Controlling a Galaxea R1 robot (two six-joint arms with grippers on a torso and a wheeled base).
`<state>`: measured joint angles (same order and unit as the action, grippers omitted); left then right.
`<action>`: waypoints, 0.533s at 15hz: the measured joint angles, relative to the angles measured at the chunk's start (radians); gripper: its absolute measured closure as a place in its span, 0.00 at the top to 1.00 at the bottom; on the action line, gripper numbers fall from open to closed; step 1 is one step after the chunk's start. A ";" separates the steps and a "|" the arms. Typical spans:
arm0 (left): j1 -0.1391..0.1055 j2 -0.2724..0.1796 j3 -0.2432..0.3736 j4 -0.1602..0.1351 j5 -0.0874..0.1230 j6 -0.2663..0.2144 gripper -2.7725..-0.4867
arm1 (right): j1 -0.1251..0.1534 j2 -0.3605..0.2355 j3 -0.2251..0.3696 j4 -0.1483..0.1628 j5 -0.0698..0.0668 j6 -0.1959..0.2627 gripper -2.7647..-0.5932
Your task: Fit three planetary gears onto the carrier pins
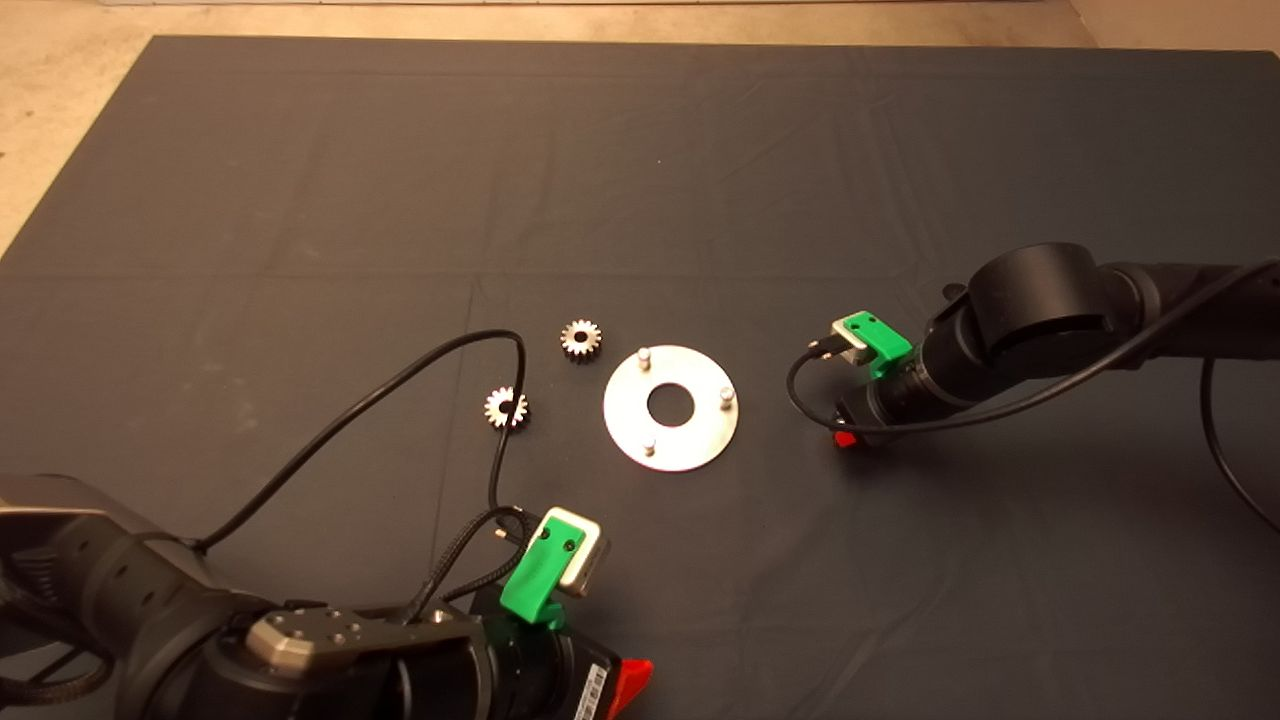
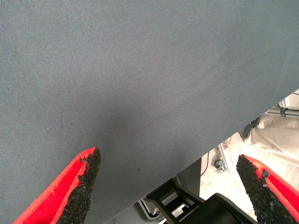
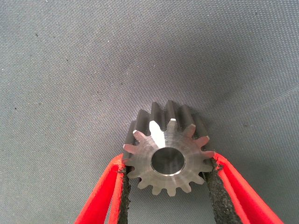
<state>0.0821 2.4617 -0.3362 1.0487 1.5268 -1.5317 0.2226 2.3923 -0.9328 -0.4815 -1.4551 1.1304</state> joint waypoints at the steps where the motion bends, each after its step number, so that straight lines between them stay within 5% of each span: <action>1: 0.000 0.002 0.000 0.000 0.000 0.000 0.69 | 0.000 -0.001 0.000 0.000 0.001 0.000 0.18; 8: 0.000 0.005 0.000 0.000 0.000 0.000 0.69 | 0.017 0.002 0.001 0.003 -0.003 -0.004 0.15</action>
<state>0.0821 2.4668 -0.3362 1.0487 1.5264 -1.5317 0.2394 2.3943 -0.9317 -0.4789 -1.4581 1.1262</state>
